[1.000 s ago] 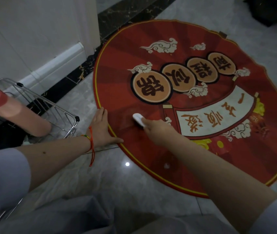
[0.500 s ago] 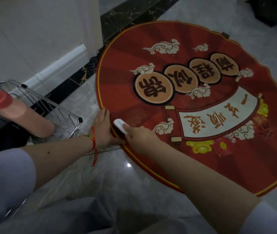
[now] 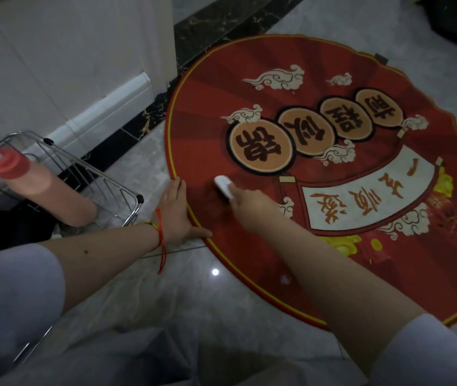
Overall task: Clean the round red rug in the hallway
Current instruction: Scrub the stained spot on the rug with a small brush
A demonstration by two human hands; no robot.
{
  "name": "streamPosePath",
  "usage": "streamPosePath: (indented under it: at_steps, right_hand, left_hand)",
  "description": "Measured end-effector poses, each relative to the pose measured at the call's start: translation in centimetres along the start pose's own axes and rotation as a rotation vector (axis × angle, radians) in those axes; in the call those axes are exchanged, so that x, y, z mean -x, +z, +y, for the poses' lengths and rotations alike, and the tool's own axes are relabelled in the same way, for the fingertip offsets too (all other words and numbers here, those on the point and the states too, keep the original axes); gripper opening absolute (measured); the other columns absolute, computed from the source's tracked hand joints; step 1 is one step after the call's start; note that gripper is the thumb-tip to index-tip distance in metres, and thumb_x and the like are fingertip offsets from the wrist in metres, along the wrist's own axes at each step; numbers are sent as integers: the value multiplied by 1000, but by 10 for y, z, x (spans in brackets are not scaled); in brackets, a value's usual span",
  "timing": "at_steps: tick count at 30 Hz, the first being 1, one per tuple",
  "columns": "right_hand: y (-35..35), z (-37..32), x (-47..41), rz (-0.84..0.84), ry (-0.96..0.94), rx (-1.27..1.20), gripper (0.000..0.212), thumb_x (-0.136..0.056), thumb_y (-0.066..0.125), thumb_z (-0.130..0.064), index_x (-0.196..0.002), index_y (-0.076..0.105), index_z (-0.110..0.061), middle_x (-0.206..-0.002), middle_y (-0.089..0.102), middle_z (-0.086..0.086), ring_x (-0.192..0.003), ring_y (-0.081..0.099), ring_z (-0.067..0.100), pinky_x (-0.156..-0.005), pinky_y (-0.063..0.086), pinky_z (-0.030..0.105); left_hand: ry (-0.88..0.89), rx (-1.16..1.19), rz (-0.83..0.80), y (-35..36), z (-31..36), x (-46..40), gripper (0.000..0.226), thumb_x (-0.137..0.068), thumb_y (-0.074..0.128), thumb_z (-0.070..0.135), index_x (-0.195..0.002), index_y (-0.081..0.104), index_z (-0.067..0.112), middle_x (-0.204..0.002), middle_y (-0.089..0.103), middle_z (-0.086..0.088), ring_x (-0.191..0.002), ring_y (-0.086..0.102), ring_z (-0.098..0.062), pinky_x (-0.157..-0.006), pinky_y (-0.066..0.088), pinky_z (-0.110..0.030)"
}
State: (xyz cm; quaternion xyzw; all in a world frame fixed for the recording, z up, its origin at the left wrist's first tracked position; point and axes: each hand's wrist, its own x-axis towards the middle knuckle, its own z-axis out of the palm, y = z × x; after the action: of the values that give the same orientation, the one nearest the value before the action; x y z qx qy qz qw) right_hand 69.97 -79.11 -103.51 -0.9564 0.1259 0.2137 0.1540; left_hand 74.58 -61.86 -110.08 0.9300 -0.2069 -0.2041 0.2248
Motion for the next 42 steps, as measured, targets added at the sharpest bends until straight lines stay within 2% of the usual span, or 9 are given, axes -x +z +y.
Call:
streamPosePath:
  at_steps: [3,7,13,17,22,27,33,38,42]
  right_hand:
    - [3,-8,2,12,35,11,45,-100,32,-24,-145,30,-26,-119,60,17,-103,59,33,-81,46,39]
    - [24,-30,16,-42,-158,-25,46,-100,33,-27,-146,30,-25,-115,61,18,-99,60,34,-75,44,37]
    - [5,-7,3,51,20,-30,44,-100,33,-28,-144,32,-26,-117,61,17,-102,59,33,-77,43,37]
    - [29,-33,14,-15,-162,-44,46,-100,35,-28,-145,31,-26,-112,62,18,-98,60,34,-73,42,35]
    - [2,-1,-3,82,63,-32,45,-101,31,-29,-146,30,-26,-116,61,16,-102,59,33,-78,44,38]
    - [34,-36,9,-14,-108,-47,47,-100,33,-30,-147,25,-29,-114,62,17,-99,60,32,-74,42,37]
    - [10,-5,-2,101,58,-51,46,-101,31,-31,-146,28,-27,-111,62,17,-99,60,33,-79,46,40]
    - [35,-35,6,22,-110,-81,47,-100,34,-31,-146,27,-29,-112,62,17,-97,60,33,-76,44,38]
    - [2,11,-8,64,70,-64,46,-101,30,-30,-147,27,-30,-113,62,18,-99,60,34,-77,45,39]
  left_hand:
    - [5,-10,7,-2,-3,1,141,-53,78,67,-150,0,1,-159,-4,-13,-147,-4,-23,-118,1,-33]
    - [6,-2,20,-1,-5,1,149,-43,65,83,-149,6,-3,-158,2,-18,-147,1,-27,-120,6,-38]
    - [16,-15,18,0,-6,1,139,-53,77,66,-149,1,0,-159,-3,-14,-147,-2,-24,-119,3,-35]
    - [12,-10,13,-1,-7,0,150,-36,44,88,-149,6,-3,-158,2,-18,-147,2,-27,-120,6,-37]
    - [-1,-10,29,-2,-7,0,156,-27,40,89,-150,2,1,-159,-1,-13,-147,-1,-23,-119,4,-34]
    - [18,-7,35,0,-7,0,143,-49,74,72,-149,3,0,-158,0,-16,-147,1,-25,-120,6,-36]
    - [3,1,45,1,-6,0,140,-53,79,65,-150,1,2,-159,-2,-13,-147,-2,-22,-119,4,-34]
    - [12,-4,9,0,-7,-2,147,-45,62,82,-149,2,-2,-158,-1,-17,-147,0,-26,-120,5,-36]
    - [-1,-8,18,2,-8,-4,141,-53,76,68,-150,-2,3,-159,-4,-12,-147,-3,-22,-119,2,-33]
